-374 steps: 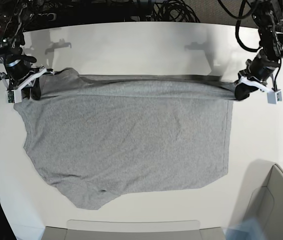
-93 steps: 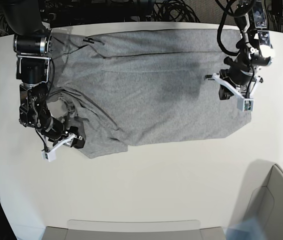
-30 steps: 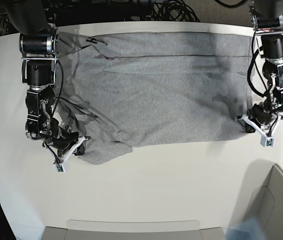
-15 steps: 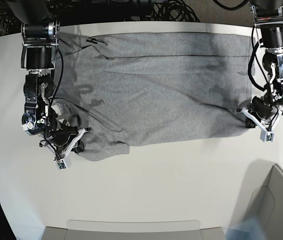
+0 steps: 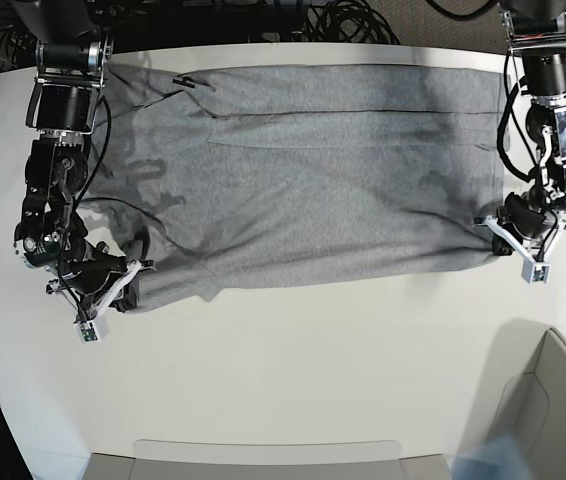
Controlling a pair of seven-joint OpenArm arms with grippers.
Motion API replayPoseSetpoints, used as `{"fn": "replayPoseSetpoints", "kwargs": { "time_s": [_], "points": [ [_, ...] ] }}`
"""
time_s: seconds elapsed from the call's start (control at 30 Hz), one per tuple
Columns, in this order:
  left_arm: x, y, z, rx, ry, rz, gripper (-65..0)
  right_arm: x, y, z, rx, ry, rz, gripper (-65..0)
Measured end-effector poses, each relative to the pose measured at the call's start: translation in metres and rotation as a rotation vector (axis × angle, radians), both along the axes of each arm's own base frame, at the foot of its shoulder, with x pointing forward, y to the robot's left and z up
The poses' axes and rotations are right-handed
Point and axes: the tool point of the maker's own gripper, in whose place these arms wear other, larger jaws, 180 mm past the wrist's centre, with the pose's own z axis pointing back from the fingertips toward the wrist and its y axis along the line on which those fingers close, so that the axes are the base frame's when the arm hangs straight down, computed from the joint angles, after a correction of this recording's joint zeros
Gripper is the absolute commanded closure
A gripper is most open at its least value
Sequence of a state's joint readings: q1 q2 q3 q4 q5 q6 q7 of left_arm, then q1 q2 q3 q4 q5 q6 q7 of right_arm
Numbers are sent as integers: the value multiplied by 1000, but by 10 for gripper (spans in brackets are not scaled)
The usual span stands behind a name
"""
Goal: Fold the T-shirt properly
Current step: 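Lift the hem with both grippers and fold it over toward the collar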
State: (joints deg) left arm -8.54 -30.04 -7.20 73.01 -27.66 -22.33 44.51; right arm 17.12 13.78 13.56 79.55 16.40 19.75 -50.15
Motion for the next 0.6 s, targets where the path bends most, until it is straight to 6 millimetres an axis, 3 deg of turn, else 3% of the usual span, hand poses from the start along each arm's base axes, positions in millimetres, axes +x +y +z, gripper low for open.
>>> {"fn": "replayPoseSetpoints", "kwargs": {
  "time_s": [0.17,0.3,0.5,0.6],
  "points": [
    [-1,2,0,5,8,0,0,-1,3,22,-25,-43,18,0],
    [-14,0,-8,14,30,-9,0,-13,2,19,-54,-23,25,0],
    [-23,-13,4,44,-4,-62,0,-32,8,16,-71,-28,46,0],
    [-30,-15,-1,45,10,-68,0,-43,11,13,-78,-23,56,0]
  ]
}}
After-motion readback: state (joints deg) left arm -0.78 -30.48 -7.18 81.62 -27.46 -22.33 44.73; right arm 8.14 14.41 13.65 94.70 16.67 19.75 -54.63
